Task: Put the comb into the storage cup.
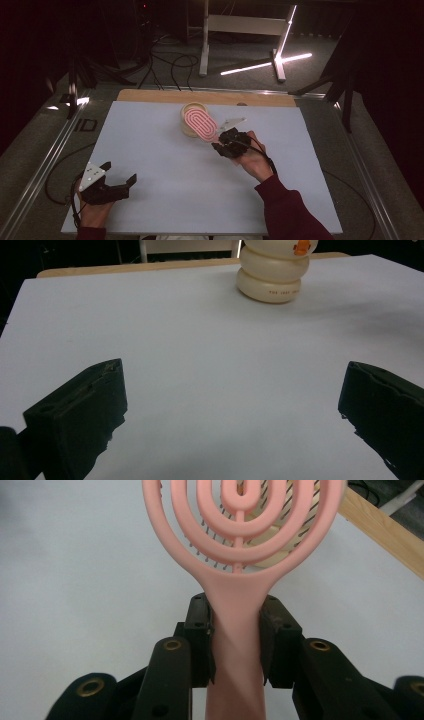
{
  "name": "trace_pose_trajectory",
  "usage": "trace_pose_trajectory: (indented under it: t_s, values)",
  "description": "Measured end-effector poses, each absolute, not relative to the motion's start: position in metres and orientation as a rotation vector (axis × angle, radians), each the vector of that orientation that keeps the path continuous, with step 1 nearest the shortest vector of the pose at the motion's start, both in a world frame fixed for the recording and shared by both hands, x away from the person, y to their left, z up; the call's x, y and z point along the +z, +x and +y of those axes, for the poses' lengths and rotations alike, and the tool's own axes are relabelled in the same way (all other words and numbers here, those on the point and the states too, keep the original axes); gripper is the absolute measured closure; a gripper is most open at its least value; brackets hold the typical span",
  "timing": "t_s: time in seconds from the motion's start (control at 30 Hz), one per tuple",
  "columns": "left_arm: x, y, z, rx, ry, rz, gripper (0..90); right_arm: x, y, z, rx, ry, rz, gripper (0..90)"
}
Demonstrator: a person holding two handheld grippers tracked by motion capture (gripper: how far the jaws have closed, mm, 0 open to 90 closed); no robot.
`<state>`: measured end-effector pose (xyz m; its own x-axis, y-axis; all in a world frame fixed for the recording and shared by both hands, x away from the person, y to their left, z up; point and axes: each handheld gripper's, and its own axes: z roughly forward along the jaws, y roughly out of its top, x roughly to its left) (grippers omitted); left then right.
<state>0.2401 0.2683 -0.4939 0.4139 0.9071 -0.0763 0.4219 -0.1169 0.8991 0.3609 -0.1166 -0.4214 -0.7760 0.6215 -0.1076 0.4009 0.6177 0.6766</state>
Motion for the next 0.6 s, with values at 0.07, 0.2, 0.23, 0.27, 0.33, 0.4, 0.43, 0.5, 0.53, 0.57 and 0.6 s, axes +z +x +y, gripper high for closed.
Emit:
trace_pose_trajectory:
  t_s: [0.07,0.2,0.23,0.27,0.33,0.4,0.43,0.5,0.53,0.57,0.6]
  values:
    - [-0.493,0.241,0.267,0.644,1.723,1.169,0.0,-0.422,0.360,-0.114,0.937,0.805,2.517,70.1]
    - [-0.488,0.241,0.263,0.646,1.713,1.163,0.0,-0.425,0.357,-0.108,0.958,0.795,2.520,70.1]
    - [-0.487,0.241,0.262,0.646,1.711,1.160,0.0,-0.425,0.357,-0.107,0.959,0.788,2.522,70.2]
    - [-0.486,0.241,0.260,0.640,1.706,1.156,0.0,-0.425,0.356,-0.106,0.966,0.782,2.527,70.1]
    - [-0.483,0.241,0.258,0.637,1.704,1.147,0.0,-0.426,0.355,-0.103,0.972,0.771,2.528,70.1]
    - [-0.480,0.241,0.256,0.629,1.692,1.139,0.0,-0.427,0.353,-0.100,0.980,0.760,2.529,70.1]
    - [-0.478,0.241,0.255,0.624,1.685,1.134,0.0,-0.428,0.352,-0.099,0.987,0.756,2.528,70.1]
    - [-0.474,0.241,0.254,0.616,1.677,1.126,0.0,-0.428,0.351,-0.097,0.993,0.742,2.532,70.1]
    - [-0.473,0.241,0.253,0.614,1.670,1.127,0.0,-0.428,0.350,-0.096,0.996,0.735,2.532,70.1]
    - [-0.471,0.241,0.252,0.610,1.665,1.132,0.0,-0.429,0.349,-0.095,0.996,0.727,2.536,70.2]
    - [-0.470,0.241,0.251,0.607,1.662,1.136,0.0,-0.429,0.348,-0.093,0.999,0.724,2.534,70.2]
